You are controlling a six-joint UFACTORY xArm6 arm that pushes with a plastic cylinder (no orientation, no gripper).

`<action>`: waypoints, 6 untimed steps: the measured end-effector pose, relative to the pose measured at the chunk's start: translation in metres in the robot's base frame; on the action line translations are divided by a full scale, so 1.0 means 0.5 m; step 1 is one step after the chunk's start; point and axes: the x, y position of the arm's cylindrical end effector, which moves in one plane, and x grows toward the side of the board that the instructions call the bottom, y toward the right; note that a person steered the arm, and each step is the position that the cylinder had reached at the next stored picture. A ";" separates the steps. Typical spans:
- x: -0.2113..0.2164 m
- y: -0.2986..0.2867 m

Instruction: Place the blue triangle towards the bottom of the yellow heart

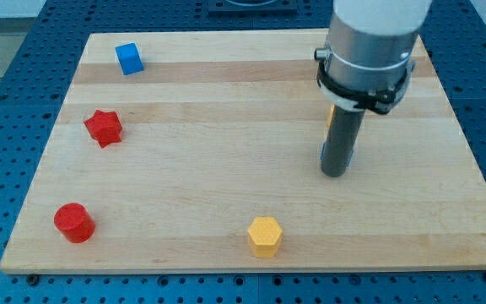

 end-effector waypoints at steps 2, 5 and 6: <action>-0.005 0.019; 0.128 0.026; 0.249 0.009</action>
